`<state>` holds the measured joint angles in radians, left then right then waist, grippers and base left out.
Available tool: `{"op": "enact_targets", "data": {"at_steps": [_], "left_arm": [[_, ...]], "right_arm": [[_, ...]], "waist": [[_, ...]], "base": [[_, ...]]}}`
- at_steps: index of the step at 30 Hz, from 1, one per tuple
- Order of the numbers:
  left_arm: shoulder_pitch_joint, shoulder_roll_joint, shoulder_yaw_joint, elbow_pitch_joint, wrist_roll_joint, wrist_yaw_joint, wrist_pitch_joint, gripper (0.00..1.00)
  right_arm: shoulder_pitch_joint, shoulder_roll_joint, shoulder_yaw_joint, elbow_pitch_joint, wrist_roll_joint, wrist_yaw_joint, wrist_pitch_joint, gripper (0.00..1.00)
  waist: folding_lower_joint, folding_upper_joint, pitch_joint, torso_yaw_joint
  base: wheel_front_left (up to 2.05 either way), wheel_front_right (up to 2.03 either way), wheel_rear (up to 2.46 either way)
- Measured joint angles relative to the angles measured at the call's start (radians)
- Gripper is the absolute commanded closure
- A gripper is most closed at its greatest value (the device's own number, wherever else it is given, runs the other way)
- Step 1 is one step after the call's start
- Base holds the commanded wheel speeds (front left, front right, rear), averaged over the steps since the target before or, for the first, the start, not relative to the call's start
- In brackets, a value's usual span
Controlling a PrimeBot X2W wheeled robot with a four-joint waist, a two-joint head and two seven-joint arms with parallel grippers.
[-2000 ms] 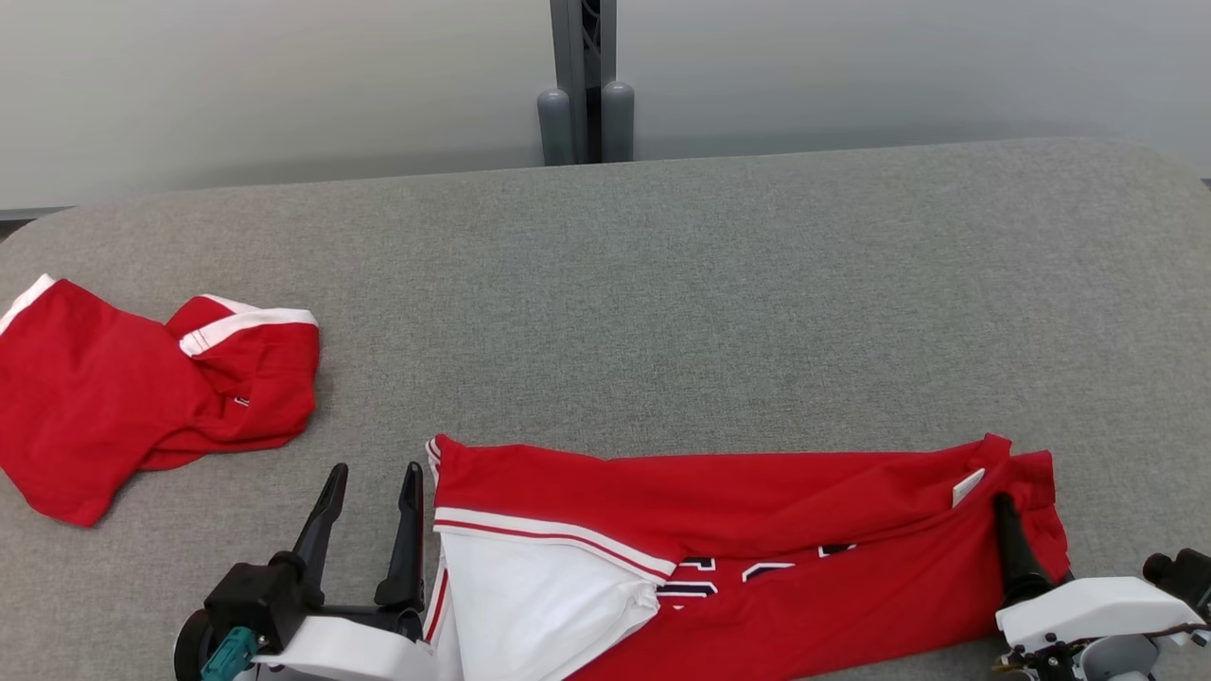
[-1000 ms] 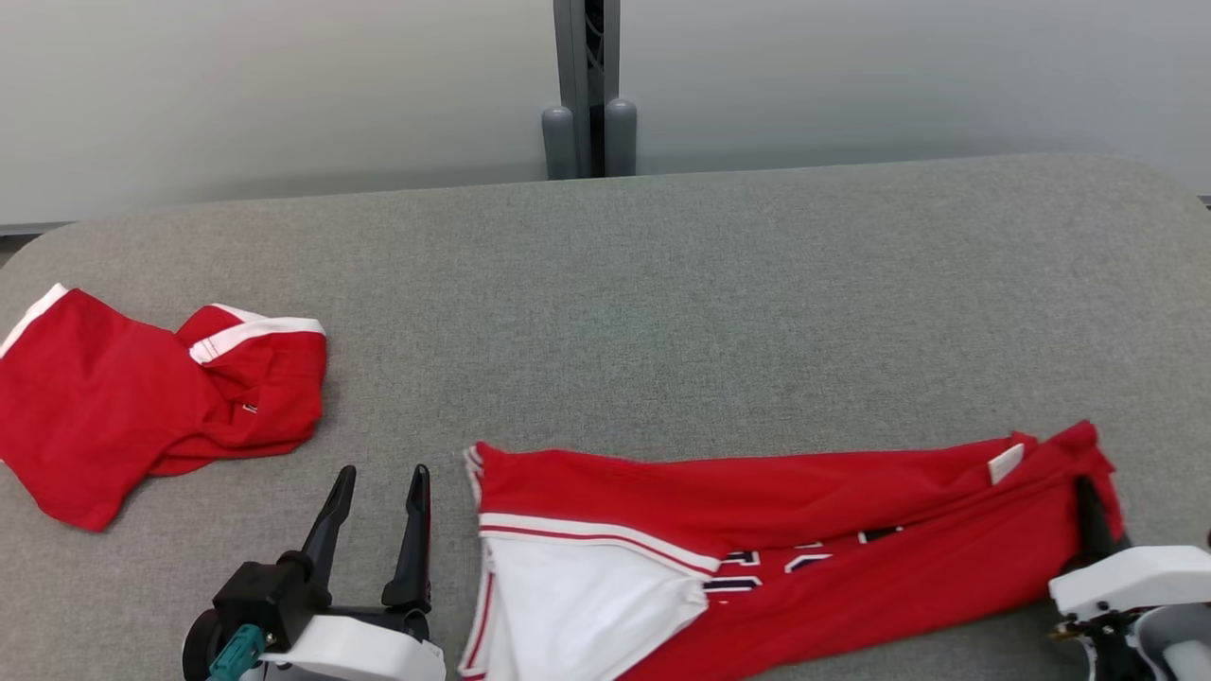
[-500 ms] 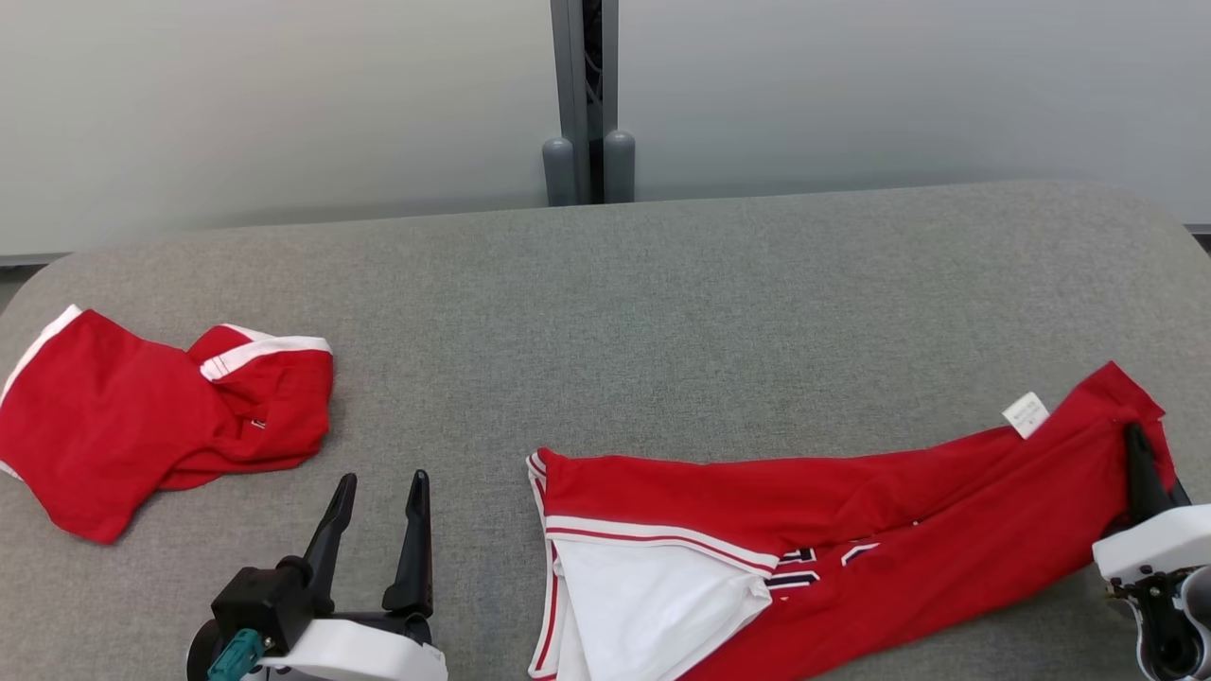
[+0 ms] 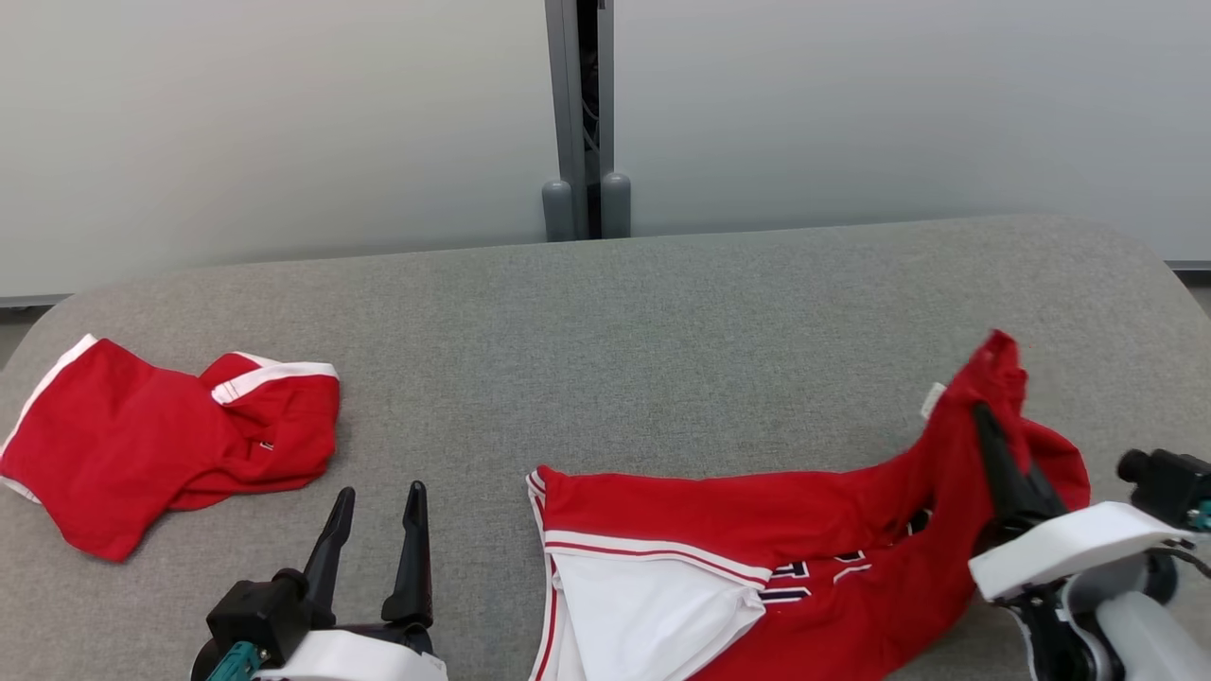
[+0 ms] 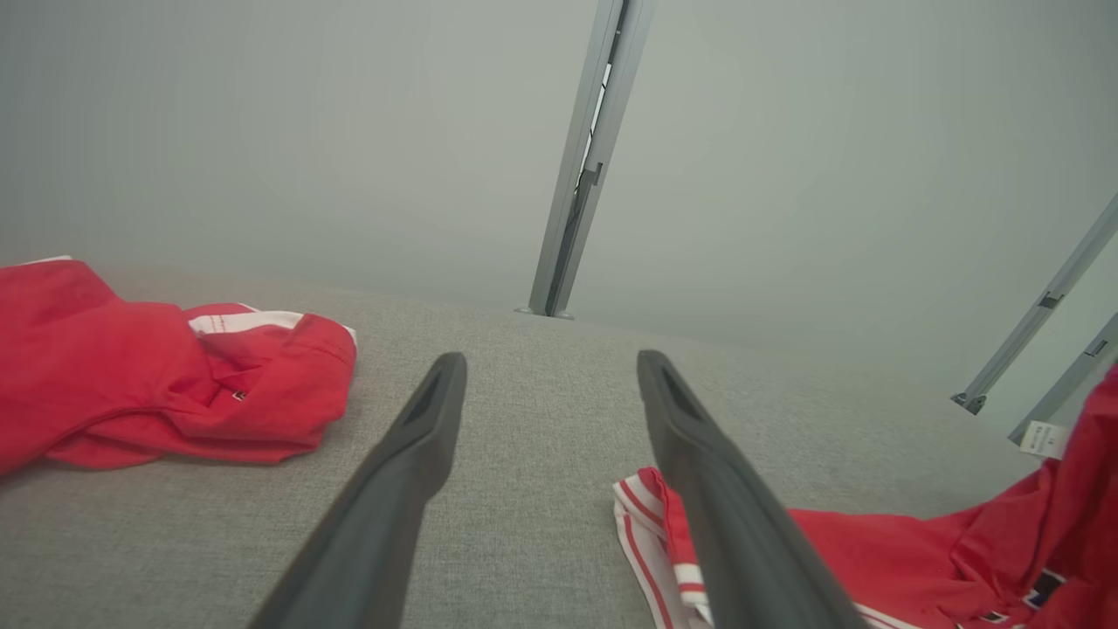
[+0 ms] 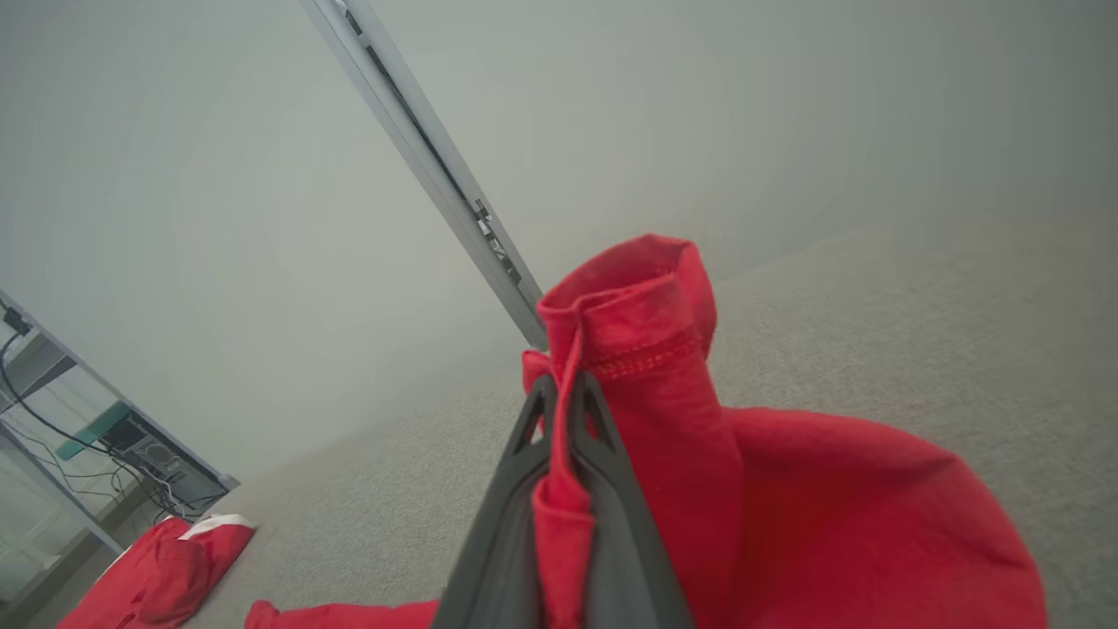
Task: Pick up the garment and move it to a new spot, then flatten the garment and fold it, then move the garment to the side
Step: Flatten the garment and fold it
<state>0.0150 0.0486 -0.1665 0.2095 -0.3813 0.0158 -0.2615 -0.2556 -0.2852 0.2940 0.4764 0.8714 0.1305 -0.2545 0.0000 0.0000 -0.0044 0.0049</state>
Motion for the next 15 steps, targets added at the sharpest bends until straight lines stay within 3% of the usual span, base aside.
{"op": "enact_targets", "data": {"at_steps": [15], "left_arm": [[0.001, 0.000, -0.015, -0.006, -0.041, 0.015, 0.000, 0.00]], "right_arm": [[0.024, 0.172, 0.105, -0.225, -0.134, 0.000, 0.189, 1.00]], "waist": [[0.0000, 0.0000, -0.013, 0.054]], "base": [[0.00, 0.00, 0.00]]}}
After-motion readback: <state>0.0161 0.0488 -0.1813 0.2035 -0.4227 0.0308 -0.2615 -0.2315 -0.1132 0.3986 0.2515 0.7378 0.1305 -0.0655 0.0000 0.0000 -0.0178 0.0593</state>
